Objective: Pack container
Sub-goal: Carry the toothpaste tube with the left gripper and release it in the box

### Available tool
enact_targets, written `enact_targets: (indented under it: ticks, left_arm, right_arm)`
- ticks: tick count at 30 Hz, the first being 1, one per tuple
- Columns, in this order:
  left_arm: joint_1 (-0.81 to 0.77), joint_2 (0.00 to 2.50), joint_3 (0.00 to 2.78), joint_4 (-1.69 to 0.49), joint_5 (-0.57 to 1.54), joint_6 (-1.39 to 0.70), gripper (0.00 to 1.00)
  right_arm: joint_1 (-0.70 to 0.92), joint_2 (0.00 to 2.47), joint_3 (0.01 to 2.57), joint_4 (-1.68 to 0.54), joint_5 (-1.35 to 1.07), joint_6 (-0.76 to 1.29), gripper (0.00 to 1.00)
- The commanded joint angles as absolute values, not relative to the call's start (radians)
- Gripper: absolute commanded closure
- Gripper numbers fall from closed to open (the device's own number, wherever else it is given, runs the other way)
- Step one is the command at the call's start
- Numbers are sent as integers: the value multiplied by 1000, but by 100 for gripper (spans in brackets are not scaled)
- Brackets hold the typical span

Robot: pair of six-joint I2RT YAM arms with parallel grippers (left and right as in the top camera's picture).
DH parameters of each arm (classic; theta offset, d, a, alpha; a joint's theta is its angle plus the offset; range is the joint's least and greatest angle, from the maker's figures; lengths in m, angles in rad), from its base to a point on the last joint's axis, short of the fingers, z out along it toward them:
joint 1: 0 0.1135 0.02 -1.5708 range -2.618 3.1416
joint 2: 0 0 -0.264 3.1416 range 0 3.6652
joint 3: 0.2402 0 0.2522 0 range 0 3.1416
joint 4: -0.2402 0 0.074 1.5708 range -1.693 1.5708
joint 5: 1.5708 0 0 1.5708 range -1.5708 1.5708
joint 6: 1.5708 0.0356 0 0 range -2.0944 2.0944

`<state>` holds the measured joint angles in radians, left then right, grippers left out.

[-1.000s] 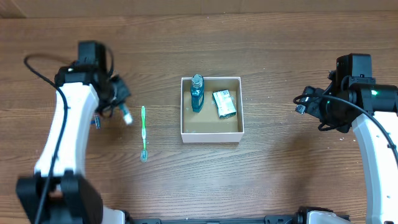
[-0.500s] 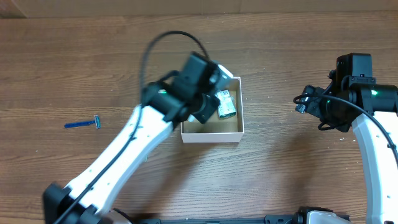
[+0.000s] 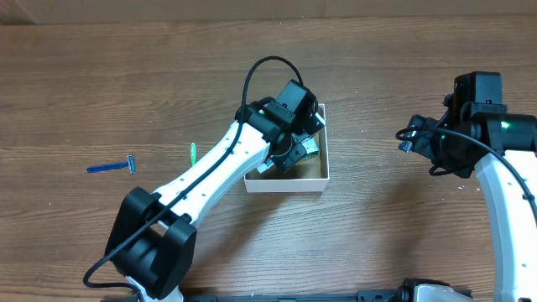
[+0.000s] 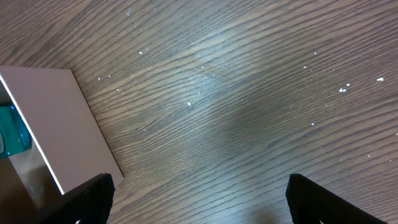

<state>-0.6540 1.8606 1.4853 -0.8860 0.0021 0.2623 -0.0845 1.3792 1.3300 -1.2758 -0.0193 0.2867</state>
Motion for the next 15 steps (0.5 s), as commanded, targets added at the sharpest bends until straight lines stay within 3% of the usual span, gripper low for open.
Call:
enact_targets:
  ticks: [1, 4, 6, 11, 14, 15]
  left_arm:
    - [-656, 1870, 1496, -884, -8, 281, 73]
    - [-657, 1855, 1515, -915, -8, 269, 45]
    - [-657, 1837, 1544, -957, -8, 250, 40]
    - [-654, 1731, 1694, -1154, -20, 165, 38]
    - [-641, 1658, 1739, -1215, -113, 76, 35]
    - [-615, 1588, 1744, -1247, -207, -11, 28]
  right_arm:
    - [-84, 1369, 1329, -1273, -20, 280, 9]
    - [-84, 1369, 1329, -1273, -20, 279, 9]
    - [-84, 1369, 1329, -1275, -20, 279, 9]
    - [-84, 1369, 1329, -1276, -20, 279, 9]
    - [-85, 1369, 1329, -1276, -20, 278, 9]
    - [-84, 1369, 1329, -1276, -20, 267, 9]
